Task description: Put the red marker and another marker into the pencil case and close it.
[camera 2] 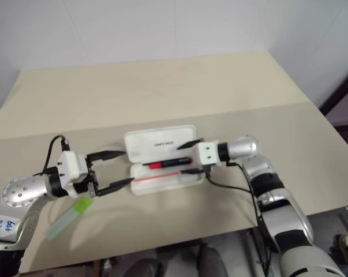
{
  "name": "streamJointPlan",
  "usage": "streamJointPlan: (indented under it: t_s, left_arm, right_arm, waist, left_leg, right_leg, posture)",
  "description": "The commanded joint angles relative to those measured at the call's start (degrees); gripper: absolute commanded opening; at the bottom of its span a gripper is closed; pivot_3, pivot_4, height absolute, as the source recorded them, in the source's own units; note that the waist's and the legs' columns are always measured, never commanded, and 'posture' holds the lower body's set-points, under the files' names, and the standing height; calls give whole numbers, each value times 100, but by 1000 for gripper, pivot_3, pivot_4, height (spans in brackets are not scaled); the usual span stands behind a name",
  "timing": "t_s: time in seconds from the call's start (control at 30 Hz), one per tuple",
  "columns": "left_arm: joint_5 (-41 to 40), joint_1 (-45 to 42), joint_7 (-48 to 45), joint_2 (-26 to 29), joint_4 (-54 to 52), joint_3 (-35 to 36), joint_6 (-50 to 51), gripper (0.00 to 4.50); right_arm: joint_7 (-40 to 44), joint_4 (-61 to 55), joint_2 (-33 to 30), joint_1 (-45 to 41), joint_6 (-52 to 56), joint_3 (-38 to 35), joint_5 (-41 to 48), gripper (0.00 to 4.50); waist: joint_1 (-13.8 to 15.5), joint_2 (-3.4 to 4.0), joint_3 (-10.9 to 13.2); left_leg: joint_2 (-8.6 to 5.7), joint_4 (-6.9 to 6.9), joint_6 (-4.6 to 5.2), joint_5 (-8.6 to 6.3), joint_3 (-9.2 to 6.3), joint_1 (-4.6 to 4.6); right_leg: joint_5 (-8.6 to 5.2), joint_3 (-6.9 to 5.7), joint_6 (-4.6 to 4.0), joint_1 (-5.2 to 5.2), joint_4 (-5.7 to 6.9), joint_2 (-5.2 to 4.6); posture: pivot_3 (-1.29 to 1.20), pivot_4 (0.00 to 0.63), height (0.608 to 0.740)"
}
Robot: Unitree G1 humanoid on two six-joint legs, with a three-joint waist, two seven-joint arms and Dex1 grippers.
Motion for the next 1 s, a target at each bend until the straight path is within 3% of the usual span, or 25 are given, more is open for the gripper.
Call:
streamJointPlan:
  t_s: [0.03,0.3,0.4,0.73,1.0]
  left_arm:
    - [-35,42,-17,52,-83,183,-120,3852]
    - [1,192,-18,80,-129,245,-126,3852]
    - [16,324,12,103,-167,336,-134,3852]
    - [-64,2182,-140,168,-403,1891,-465,3852]
    - [-28,3155,-304,-7,-8,2677,-712,3852]
  right_arm:
    - [275,-608,12,78,507,-198,567,4473]
    - [451,-2074,-98,492,2799,-512,1722,4473]
    - [416,-2406,-188,642,3183,-574,1821,4473]
    - [742,-3862,-1074,1385,3847,-842,2194,4473]
    - [892,-4570,-1452,1624,4340,-1105,2731,4473]
  waist:
    - [7,0,0]
    - [19,1,1]
    - [22,1,1]
    - [58,5,3]
    - [202,-2,0]
  left_leg:
    - [4,1,0,0,-1,0]
    - [6,3,0,0,-6,-2]
    - [5,1,0,0,-6,-3]
    - [7,-5,9,-13,-1,-8]
    - [8,-4,10,-20,4,-8]
  right_leg:
    - [0,0,0,0,1,0]
    - [5,2,-8,1,3,-5]
    - [5,2,-8,0,2,-5]
    - [4,2,-8,-2,-13,-7]
    - [4,1,-9,6,-44,-7]
  posture:
    - [0,150,740]
    - [0,150,740]
    - [0,150,740]
    - [0,150,740]
    - [0,150,740]
